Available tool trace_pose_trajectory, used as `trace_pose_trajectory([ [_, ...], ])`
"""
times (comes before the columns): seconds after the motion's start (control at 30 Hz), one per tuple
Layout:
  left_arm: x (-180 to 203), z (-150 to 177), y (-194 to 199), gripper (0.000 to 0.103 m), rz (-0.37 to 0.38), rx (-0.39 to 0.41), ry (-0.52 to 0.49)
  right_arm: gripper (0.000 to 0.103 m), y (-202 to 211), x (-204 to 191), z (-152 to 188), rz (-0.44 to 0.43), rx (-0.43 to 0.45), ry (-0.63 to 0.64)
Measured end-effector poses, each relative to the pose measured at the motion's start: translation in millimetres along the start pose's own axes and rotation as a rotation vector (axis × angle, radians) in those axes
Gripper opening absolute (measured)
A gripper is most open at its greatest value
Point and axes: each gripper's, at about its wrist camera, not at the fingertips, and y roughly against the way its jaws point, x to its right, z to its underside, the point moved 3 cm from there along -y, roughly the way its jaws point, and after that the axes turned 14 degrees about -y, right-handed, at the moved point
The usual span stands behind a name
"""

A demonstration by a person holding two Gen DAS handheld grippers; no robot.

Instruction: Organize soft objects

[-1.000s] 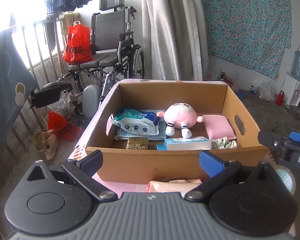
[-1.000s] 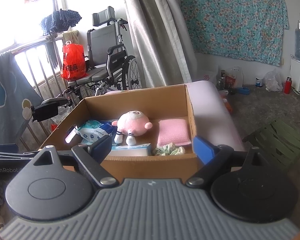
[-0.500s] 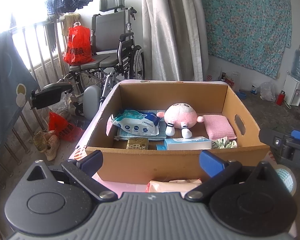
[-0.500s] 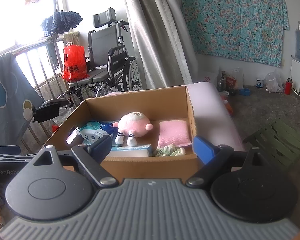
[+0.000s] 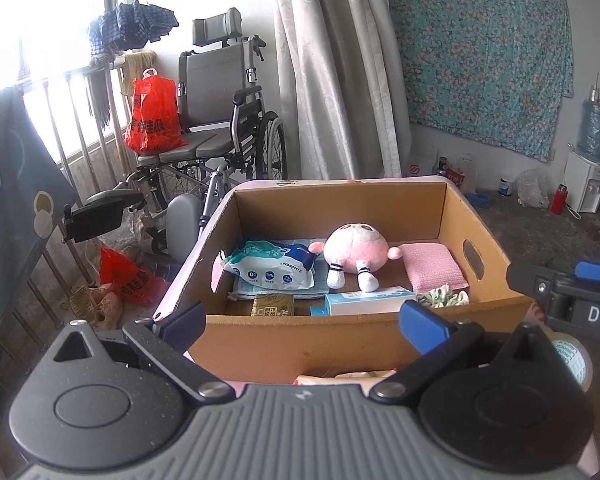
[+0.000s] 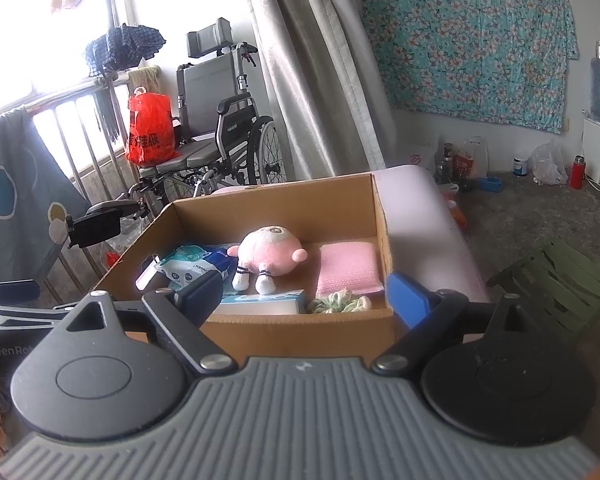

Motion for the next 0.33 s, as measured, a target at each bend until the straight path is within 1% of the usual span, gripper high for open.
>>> trace_pose_trajectory([
  [0.17,-2.6,0.6,1.2,0.103,0.008,0.010,0.020,0.089,2.0,1.1,-0.6,0.003,0.003,-0.007],
  [0.33,0.5,4.2,0.5,0.103,-0.007,0.001,-0.008,0.089,3.3,0.3,-0.3,0.002,0.006,-0.005],
])
